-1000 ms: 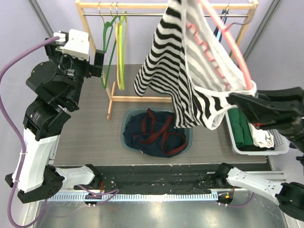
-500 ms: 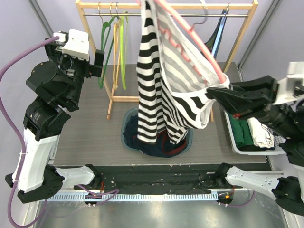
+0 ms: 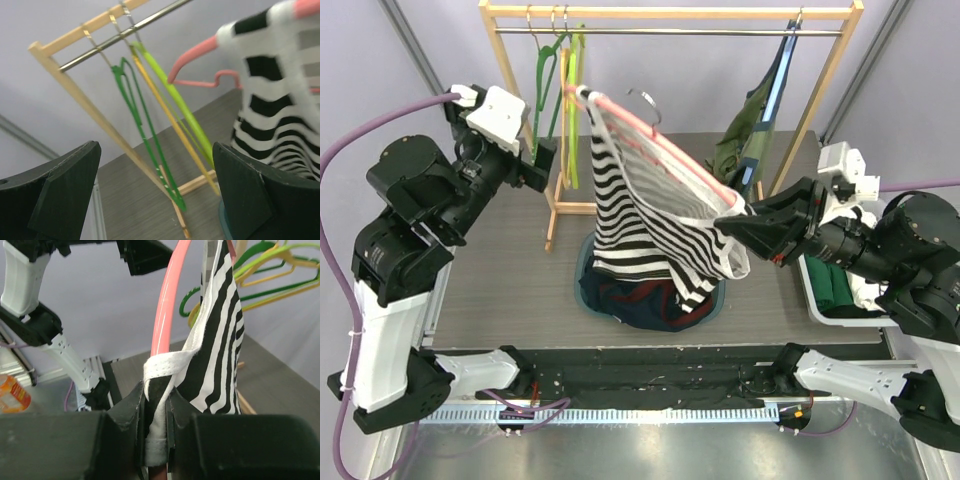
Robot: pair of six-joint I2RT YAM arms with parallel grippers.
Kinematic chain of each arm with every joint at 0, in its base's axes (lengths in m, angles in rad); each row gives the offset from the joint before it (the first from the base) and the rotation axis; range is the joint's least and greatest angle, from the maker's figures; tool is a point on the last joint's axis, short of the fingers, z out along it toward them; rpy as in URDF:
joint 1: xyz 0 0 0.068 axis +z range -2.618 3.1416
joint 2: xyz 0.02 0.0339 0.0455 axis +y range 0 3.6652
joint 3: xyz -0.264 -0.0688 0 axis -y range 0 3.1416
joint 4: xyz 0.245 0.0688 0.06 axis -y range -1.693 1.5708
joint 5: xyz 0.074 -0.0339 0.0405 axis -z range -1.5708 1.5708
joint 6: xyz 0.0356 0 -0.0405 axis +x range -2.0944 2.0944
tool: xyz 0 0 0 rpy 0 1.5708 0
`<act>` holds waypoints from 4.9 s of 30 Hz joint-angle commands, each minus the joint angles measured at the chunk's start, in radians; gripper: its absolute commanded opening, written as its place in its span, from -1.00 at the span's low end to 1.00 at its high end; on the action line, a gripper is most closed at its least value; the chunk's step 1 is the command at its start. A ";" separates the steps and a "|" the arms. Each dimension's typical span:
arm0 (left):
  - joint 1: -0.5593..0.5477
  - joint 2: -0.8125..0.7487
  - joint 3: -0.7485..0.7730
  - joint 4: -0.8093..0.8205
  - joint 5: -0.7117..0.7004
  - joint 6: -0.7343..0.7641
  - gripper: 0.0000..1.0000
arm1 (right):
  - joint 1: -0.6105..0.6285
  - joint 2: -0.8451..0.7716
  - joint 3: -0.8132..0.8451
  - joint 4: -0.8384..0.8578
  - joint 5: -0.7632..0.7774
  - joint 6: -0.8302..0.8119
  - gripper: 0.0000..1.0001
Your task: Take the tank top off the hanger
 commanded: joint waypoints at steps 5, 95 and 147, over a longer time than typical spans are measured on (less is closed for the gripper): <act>-0.011 0.004 0.119 -0.165 0.412 0.031 1.00 | 0.005 0.015 0.060 -0.150 -0.138 0.019 -0.98; -0.031 -0.055 -0.199 -0.096 0.447 0.339 -1.00 | 0.004 0.028 -0.337 0.239 0.521 0.300 0.18; -0.027 -0.094 -0.253 -0.138 0.450 0.362 -1.00 | 0.002 -0.164 -0.354 0.222 0.822 0.226 -0.98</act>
